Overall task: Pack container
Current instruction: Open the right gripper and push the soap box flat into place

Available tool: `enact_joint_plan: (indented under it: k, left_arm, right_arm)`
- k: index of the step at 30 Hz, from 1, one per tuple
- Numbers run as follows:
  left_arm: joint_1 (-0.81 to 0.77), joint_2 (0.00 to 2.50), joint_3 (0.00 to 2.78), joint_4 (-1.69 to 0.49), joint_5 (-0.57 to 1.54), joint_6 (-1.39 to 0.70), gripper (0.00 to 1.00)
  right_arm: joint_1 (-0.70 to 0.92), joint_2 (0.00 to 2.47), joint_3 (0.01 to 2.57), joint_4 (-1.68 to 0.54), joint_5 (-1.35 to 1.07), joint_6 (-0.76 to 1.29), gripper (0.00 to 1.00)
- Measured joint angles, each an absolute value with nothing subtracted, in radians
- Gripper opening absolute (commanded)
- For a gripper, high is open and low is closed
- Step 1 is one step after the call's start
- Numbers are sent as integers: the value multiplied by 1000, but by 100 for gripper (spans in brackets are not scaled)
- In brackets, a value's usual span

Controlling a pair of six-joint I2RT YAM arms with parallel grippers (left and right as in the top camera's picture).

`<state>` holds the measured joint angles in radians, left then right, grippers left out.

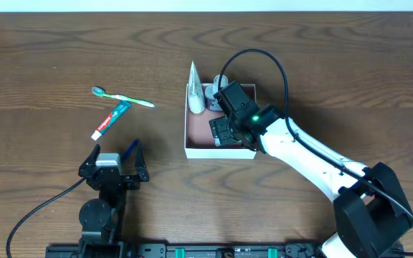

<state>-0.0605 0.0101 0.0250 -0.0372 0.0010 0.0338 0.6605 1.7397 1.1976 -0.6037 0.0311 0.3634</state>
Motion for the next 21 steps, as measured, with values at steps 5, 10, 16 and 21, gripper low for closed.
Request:
enact_joint_plan:
  k: [5,10,16,21]
  left_arm:
    - [-60,10,25,-37,1,34,98]
    - [-60,10,25,-37,1,34,98]
    - [-60,10,25,-37,1,34,98]
    - [-60,10,25,-37,1,34,98]
  right_arm:
    - [661,1744,1196,-567,35,373,76]
    - [661,1746,1217,-606,35,375,77]
    - [661,1720,1354,-766,36,374,79]
    - [660,1592,1466,-886,49,375,81]
